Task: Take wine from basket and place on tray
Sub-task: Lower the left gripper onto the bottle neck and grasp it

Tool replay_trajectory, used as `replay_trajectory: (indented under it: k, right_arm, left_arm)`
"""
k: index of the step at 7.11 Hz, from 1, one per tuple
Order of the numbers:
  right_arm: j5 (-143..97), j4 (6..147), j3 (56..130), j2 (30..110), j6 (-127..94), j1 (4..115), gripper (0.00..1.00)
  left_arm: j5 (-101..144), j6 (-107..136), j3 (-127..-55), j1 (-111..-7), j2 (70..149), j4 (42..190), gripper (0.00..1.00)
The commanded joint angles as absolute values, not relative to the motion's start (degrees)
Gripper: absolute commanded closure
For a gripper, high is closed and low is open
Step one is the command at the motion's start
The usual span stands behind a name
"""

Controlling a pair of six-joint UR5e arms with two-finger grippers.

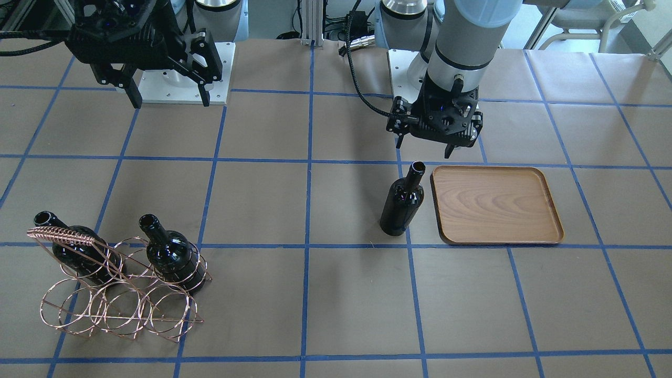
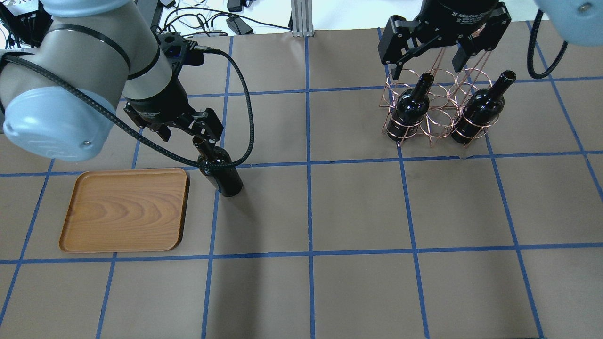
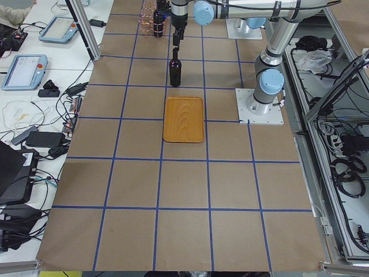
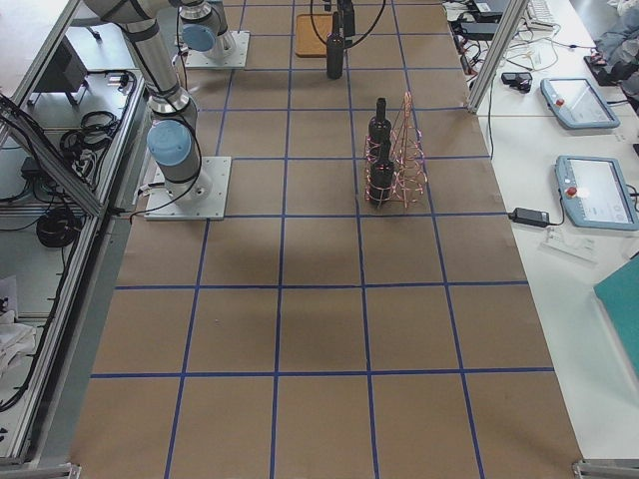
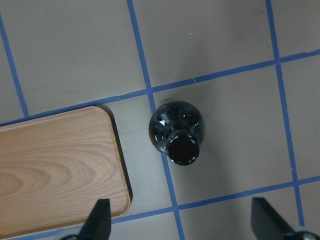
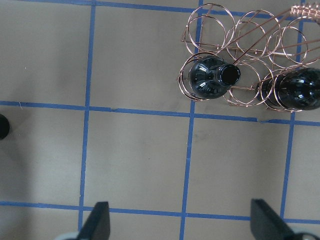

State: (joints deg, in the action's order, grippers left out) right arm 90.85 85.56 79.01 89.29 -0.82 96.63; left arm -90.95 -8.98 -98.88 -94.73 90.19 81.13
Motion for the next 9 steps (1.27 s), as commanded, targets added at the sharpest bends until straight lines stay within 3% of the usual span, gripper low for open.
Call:
replay_trajectory:
  k: [1,4,6,9]
  right_arm:
    - [90.7,85.52,79.1,89.3,1.32,95.89,0.0]
    - [90.0,85.43,78.84,89.47,1.4,93.52,0.0]
    - [90.26,84.82,79.01,89.47,1.76,93.52,0.0]
    - [90.26,85.08,79.01,89.38,3.33,93.34,0.0]
  left_arm:
    - [-91.05,-9.32,-99.75,-94.83,93.41,78.15,0.11]
    - [-91.05,-9.93,-99.93,-94.75,96.32,76.46,0.12]
    - [-91.14,-10.11,-100.72,-94.75,96.68,76.47,0.25]
    - [-91.06,-10.19,-100.63,-94.66,96.68,76.2,0.32]
